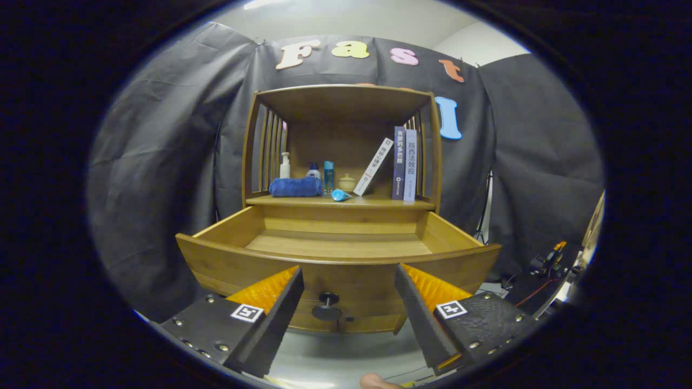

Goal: Pull open the drawer, take out the items inside it, and place them on the countertop above the cabinet.

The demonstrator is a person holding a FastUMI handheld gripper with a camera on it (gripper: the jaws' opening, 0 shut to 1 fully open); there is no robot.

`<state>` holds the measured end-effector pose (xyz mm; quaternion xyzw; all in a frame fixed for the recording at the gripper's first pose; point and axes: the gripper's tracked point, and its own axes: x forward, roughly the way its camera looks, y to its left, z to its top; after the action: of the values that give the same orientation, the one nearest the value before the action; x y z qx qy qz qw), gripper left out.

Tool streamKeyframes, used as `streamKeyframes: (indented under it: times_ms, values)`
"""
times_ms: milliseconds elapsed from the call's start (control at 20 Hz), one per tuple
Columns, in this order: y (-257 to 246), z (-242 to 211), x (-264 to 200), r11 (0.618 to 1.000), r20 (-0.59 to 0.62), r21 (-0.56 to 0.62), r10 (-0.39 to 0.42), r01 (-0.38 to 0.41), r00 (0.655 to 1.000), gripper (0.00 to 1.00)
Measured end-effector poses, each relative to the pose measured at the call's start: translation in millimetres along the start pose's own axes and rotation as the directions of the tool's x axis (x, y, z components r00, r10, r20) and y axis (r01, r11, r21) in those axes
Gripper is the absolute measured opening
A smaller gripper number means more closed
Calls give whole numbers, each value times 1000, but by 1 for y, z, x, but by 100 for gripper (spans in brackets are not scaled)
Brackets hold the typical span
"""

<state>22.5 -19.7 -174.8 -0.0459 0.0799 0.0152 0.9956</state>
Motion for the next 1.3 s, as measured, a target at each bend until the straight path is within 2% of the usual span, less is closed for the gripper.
streamKeyframes:
  times_ms: [350,600,900,1150,1300]
  values:
    - [23,-24,24,999,-11,-30,32,-32,999,100]
    - [24,-56,48,999,-93,-35,-6,2,996,100]
    - [38,-55,51,999,-79,-34,-37,34,996,100]
    - [55,-58,60,992,-59,-117,-56,49,997,99]
    - [56,-54,71,995,-58,-93,-45,40,997,99]
